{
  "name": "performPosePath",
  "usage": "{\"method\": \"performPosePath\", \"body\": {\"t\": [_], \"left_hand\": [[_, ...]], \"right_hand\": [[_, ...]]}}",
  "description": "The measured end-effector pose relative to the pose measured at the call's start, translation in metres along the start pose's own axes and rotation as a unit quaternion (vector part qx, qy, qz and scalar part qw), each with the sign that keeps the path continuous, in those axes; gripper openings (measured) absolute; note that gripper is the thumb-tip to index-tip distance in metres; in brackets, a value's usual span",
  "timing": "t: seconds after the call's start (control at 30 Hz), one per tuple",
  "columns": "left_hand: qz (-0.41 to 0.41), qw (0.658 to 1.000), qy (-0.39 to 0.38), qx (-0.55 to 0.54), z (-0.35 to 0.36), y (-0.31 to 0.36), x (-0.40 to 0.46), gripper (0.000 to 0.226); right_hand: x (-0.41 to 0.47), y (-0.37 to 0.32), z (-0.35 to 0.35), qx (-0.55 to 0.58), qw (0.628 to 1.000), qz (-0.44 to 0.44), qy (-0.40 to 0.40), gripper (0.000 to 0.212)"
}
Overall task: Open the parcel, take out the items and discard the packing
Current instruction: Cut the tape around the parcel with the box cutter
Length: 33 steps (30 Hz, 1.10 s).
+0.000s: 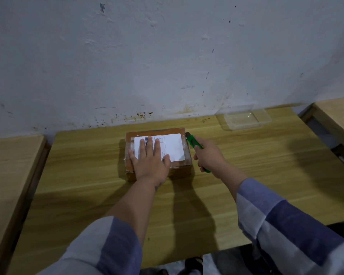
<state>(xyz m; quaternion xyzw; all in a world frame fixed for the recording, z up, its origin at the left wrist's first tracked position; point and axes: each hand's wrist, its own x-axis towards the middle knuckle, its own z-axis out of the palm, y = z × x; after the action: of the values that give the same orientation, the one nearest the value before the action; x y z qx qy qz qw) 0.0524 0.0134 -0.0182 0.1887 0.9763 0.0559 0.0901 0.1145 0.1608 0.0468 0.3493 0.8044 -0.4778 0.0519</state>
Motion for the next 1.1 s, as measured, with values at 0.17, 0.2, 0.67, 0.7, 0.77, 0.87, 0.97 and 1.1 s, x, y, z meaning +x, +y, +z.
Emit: {"method": "performPosePath", "body": {"t": [0.17, 0.2, 0.67, 0.7, 0.77, 0.87, 0.97, 1.1], "left_hand": [[-0.008, 1.0, 0.0, 0.0, 0.0, 0.001, 0.002, 0.062], [-0.012, 1.0, 0.0, -0.002, 0.0, 0.002, 0.002, 0.061], [-0.032, 0.999, 0.001, -0.006, 0.001, 0.007, -0.001, 0.061], [-0.032, 0.999, 0.001, -0.006, 0.001, 0.007, -0.001, 0.061], [-0.032, 0.999, -0.001, -0.006, 0.0, 0.007, 0.0, 0.062], [-0.033, 0.999, -0.005, -0.007, -0.001, 0.007, 0.001, 0.061], [-0.027, 1.0, -0.007, -0.013, -0.001, 0.004, 0.001, 0.062], [-0.014, 1.0, -0.012, -0.018, -0.002, 0.001, 0.002, 0.063]], "right_hand": [[-0.003, -0.008, 0.002, -0.159, 0.986, -0.05, 0.007, 0.054], [-0.007, -0.008, 0.003, -0.189, 0.98, -0.062, 0.005, 0.054], [-0.052, 0.011, 0.003, -0.254, 0.966, -0.037, -0.018, 0.051], [-0.057, 0.014, 0.003, -0.252, 0.967, -0.035, -0.016, 0.051], [-0.065, 0.018, 0.005, -0.266, 0.963, -0.032, -0.015, 0.054], [-0.071, 0.024, 0.005, -0.248, 0.968, -0.026, -0.014, 0.056], [-0.073, 0.027, 0.001, -0.174, 0.984, -0.009, -0.018, 0.053], [-0.072, 0.031, -0.007, -0.084, 0.996, 0.009, 0.024, 0.052]]}}
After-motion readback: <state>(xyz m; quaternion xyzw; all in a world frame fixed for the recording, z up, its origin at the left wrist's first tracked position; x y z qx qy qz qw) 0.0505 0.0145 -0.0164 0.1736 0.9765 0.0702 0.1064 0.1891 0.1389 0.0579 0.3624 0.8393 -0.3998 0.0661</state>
